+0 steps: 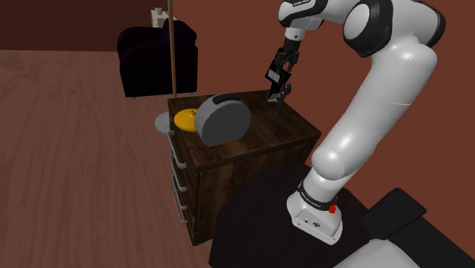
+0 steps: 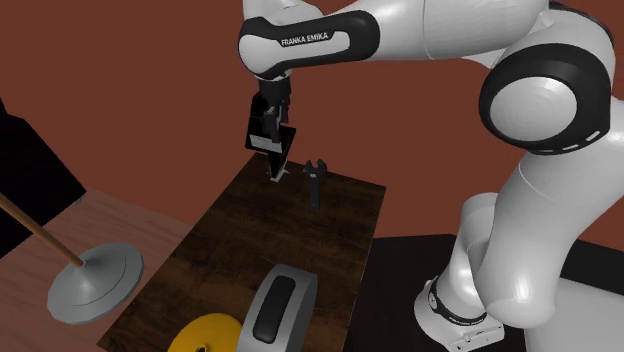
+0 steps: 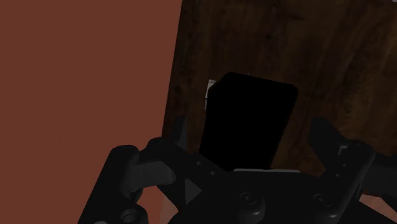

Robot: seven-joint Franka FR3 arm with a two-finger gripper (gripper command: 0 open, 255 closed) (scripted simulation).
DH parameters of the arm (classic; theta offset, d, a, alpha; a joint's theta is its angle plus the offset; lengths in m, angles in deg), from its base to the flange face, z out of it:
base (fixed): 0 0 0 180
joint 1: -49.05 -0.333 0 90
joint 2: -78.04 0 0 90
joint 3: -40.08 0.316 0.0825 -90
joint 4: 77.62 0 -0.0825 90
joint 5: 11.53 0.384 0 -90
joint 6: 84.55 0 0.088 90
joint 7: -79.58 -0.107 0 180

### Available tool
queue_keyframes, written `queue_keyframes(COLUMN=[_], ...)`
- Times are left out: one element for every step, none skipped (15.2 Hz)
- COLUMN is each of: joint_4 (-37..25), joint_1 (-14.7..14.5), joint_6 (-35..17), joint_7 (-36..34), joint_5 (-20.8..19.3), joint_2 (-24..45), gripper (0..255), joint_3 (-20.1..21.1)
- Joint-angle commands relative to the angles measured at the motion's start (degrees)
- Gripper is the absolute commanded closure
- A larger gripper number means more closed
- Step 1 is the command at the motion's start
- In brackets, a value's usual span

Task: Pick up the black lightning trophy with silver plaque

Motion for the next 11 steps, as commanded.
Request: queue_keyframes(joint_4=[1.24, 1.88, 2.51, 2.86, 2.87, 3.07, 3.07, 3.06, 3.08, 3.0, 2.96], joint_1=[0.01, 0.02, 0.04, 0.04, 0.04, 0.01, 0.01, 0.02, 0.03, 0.03, 0.03], joint_6=[-1.57, -2.32, -3.06, -3.49, -3.49, -3.63, -3.64, -3.64, -3.65, -3.62, -3.59], joint_7=[0.05, 0.08, 0.12, 0.15, 0.15, 0.06, 0.08, 0.1, 0.11, 0.11, 0.12], joint_5=[0.15, 0.21, 0.28, 0.32, 0.32, 0.27, 0.28, 0.28, 0.28, 0.31, 0.32], joint_2=[0.34, 0.46, 0.6, 0.68, 0.68, 0.59, 0.61, 0.61, 0.61, 0.67, 0.68], gripper=[0, 0, 0, 0, 0, 255, 255, 255, 255, 255, 255], joint_3=[0.0, -0.01, -0.01, -0.02, -0.02, 0.01, 0.01, 0.0, -0.01, 0.0, 0.0])
